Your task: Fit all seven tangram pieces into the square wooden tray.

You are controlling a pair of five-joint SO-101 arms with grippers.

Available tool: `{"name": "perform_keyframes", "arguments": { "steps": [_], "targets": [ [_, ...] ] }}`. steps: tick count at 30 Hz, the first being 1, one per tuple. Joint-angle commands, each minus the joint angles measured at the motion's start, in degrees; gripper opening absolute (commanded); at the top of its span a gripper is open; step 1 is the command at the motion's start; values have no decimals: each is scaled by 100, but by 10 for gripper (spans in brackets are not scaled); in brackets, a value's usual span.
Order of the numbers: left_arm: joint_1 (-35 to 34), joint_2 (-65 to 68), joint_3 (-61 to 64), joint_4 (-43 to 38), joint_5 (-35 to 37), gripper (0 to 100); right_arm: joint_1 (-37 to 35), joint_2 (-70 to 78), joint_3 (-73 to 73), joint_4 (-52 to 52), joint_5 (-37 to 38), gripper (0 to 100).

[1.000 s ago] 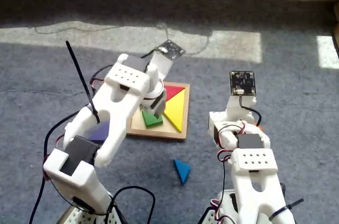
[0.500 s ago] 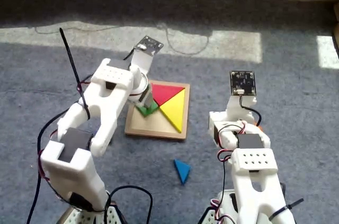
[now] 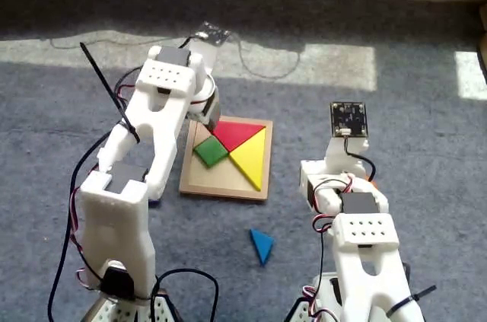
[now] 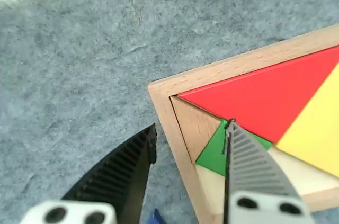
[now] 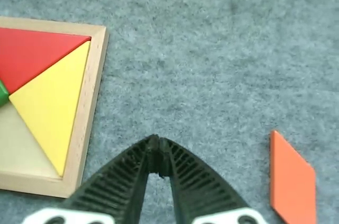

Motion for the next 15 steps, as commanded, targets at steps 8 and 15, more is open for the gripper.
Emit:
{"name": "perform_keyframes", "arguments": {
  "steps": [8, 15],
  "targets": [
    [-22, -400, -1596, 1969, -35, 210, 180, -145, -84, -145, 62, 10],
    [215, -1640, -541, 1996, -290, 210, 189, -136, -84, -145, 62, 10]
  ]
}}
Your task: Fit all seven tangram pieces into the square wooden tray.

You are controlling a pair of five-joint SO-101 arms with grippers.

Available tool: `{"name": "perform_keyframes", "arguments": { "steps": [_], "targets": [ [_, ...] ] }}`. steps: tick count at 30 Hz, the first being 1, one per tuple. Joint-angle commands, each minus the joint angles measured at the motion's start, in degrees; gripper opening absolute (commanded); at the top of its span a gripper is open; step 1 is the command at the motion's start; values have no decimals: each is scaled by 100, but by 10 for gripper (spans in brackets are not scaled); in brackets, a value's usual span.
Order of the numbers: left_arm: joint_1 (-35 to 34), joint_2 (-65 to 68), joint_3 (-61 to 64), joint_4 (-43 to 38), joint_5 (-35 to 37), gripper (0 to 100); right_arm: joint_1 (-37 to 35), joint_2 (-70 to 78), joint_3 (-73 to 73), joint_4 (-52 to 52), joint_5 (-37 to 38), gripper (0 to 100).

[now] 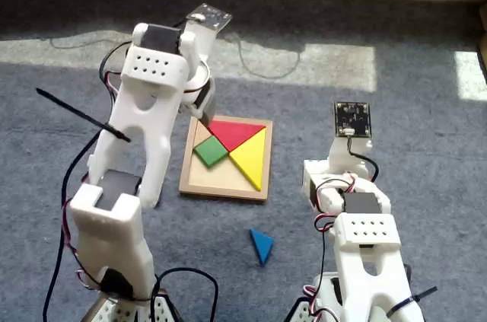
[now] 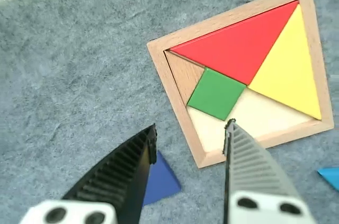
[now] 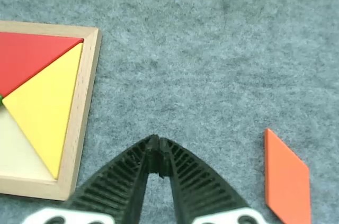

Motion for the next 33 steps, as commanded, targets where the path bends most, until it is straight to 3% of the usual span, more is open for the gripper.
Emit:
{"name": "perform_keyframes", "arguments": {
  "steps": [1, 9, 14, 19, 24, 33],
  "targets": [
    [251, -1024, 725, 105, -70, 210, 110, -136, -92, -145, 53, 10],
    [444, -2079, 3134, -949, -88, 210, 479, -136, -92, -145, 26, 10],
    [57, -3187, 4576, -1495, -527, 214, 479, -136, -92, -145, 26, 10],
    [-778, -4004, 5807, -2084, -1073, 215, 479, -136, -92, -145, 26, 10],
    [-1543, -4075, 6738, -2822, -1987, 215, 470, -136, -92, -145, 26, 10],
    [-1446, -4048, 7723, -3754, -2295, 222, 470, -136, -92, -145, 26, 10]
  ]
}}
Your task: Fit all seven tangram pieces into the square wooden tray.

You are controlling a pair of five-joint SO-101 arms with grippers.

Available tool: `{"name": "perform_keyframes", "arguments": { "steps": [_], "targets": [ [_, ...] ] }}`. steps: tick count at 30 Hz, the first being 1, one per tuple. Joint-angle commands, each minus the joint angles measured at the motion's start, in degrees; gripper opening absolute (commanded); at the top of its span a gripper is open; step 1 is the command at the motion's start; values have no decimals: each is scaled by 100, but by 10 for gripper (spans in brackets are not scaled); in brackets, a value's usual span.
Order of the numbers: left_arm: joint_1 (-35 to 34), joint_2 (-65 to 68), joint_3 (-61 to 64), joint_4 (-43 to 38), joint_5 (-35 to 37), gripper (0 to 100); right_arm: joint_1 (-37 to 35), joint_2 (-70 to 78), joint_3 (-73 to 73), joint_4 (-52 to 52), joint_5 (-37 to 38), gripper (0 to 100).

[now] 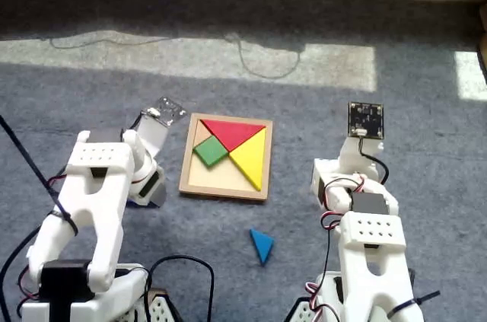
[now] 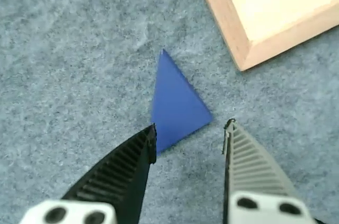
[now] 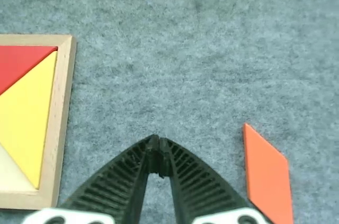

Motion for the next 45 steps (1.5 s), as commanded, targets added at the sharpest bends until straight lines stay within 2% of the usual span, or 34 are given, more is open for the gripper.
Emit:
{"name": "perform_keyframes", "arguments": {
  "steps": [1, 4, 10, 21, 27, 32, 37, 43, 45],
  "targets": [
    [48, -127, 277, -571, -53, 236, 57, -136, -84, -136, 26, 10],
    [4, 145, 347, -686, -44, 262, 57, -136, -84, -136, 35, 10],
    [-75, 910, -347, -484, -26, 257, 57, -136, -75, -312, 44, 10],
    [75, 1569, -840, -273, -18, 104, 57, -136, -40, -497, 53, 10],
    [84, 1552, -1130, -229, 387, 22, 57, -136, -40, -497, 53, 10],
    [154, 1077, -1543, 290, 976, 5, 57, -136, -40, -497, 53, 10],
    [787, 119, -1560, 624, 2040, 5, 57, -136, -40, -497, 62, 10],
    [1578, -286, -1604, 589, 3270, 7, 57, -136, -40, -497, 44, 10],
    [1684, -171, -1560, 290, 3569, 7, 57, -136, -40, -497, 35, 10]
  ]
}}
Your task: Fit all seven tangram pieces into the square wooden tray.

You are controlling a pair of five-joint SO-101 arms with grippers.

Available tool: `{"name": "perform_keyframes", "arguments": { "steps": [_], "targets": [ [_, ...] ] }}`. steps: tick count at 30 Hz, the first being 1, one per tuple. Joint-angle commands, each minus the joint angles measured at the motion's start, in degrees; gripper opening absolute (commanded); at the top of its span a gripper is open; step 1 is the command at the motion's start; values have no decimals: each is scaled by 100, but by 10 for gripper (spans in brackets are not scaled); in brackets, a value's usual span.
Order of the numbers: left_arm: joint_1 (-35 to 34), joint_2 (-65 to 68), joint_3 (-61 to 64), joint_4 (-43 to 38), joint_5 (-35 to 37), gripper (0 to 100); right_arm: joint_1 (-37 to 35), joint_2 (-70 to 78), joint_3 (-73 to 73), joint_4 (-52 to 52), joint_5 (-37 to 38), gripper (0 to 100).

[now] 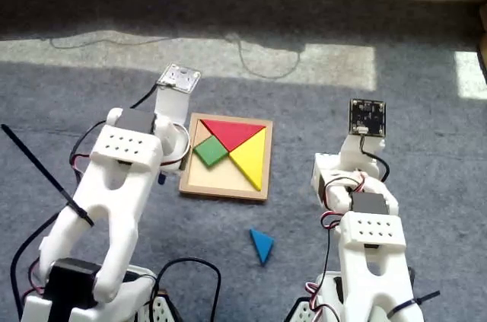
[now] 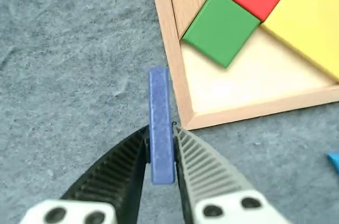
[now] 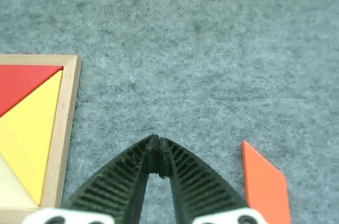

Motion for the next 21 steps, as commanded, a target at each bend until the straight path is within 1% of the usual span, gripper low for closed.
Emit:
{"name": "perform_keyframes", "arguments": {
  "steps": [1, 3, 5, 12, 18, 21],
  "targets": [
    [321, -13, -259, -387, 835, 7, 57, -136, -40, -127, 35, 10],
    [330, 233, -295, -545, 1292, 7, 57, -136, -40, -127, 35, 10],
    [426, 462, -330, -686, 1600, 7, 57, -136, -40, -127, 35, 10],
    [998, 840, -365, -1240, 2145, 8, 57, -136, -40, -127, 35, 10],
    [1033, 866, -365, -1468, 3033, 8, 57, -136, -40, -127, 35, 10],
    [1051, 875, -356, -1451, 3305, 8, 57, -136, -40, -127, 35, 10]
  ]
}}
